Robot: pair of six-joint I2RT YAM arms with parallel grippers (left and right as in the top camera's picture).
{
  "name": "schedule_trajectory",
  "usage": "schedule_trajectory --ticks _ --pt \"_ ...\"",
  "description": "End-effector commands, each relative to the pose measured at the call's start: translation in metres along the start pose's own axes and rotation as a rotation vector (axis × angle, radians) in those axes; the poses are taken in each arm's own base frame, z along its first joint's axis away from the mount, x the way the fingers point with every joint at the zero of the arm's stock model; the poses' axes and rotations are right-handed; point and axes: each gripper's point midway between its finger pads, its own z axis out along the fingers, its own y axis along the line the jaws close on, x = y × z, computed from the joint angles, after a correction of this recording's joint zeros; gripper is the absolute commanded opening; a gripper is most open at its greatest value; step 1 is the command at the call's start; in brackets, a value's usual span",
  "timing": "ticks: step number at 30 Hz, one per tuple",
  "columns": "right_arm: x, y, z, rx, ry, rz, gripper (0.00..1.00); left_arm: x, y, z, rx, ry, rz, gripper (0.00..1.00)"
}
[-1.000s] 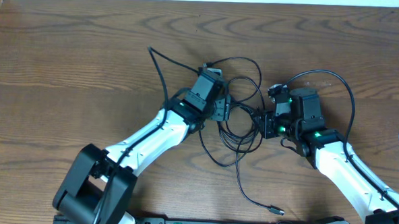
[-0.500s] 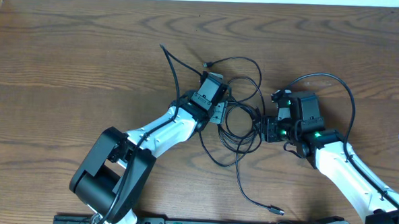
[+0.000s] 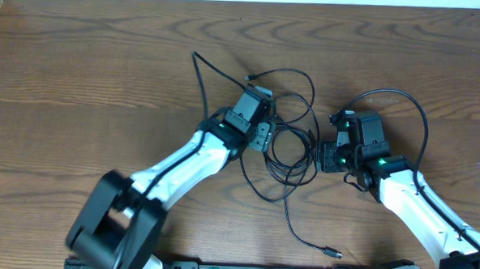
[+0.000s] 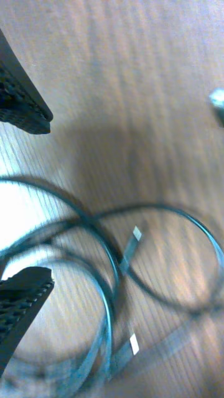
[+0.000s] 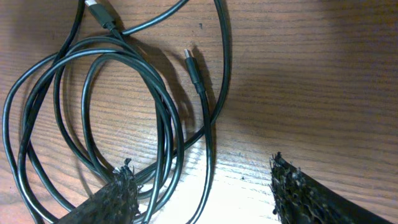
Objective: Untangle cables
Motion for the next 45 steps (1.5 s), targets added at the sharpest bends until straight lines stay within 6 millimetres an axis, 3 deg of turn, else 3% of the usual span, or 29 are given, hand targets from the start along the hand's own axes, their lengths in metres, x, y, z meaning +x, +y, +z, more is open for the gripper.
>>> schedule_trajectory --ticks 1,12,16,20,21,23,27,32,39,42,45 --pt "0.000 -0.003 0.000 0.017 -0.004 0.042 0.69 -0.010 -0.020 -0.012 0.109 -0.021 0.034 0.75" --pt "-0.003 -0.013 -0.001 0.076 -0.021 0.079 0.70 0.021 -0.040 0.025 0.120 0.070 0.084 0.74" --pt "-0.002 -0.013 -0.001 0.075 -0.019 0.079 0.70 0.027 -0.033 0.042 0.078 0.081 0.086 0.61" --pt "-0.001 -0.013 -0.001 0.077 -0.015 0.079 0.70 0.023 -0.031 0.047 0.064 0.061 0.086 0.55" --pt "-0.001 -0.013 -0.001 0.077 -0.013 0.080 0.71 0.021 -0.031 0.047 0.061 0.050 0.086 0.52" --pt "0.000 -0.013 -0.001 0.078 -0.010 0.080 0.72 0.013 -0.020 0.048 -0.009 0.017 0.085 0.32" --pt "0.003 -0.014 -0.001 0.081 0.002 0.082 0.73 0.011 -0.006 0.048 -0.086 0.003 0.080 0.08" --pt "0.006 -0.012 0.000 0.072 0.015 0.084 0.73 0.014 0.010 0.048 -0.112 0.024 -0.009 0.08" --pt "0.009 -0.012 -0.001 0.073 0.023 0.164 0.74 0.014 0.055 0.041 -0.163 0.035 -0.320 0.08" --pt "0.005 -0.012 0.000 0.068 0.008 0.211 0.73 0.015 0.045 0.034 -0.058 0.076 -0.353 0.07" --pt "-0.004 -0.004 0.000 0.024 -0.022 0.258 0.72 0.014 0.016 0.026 0.125 0.109 -0.307 0.08"
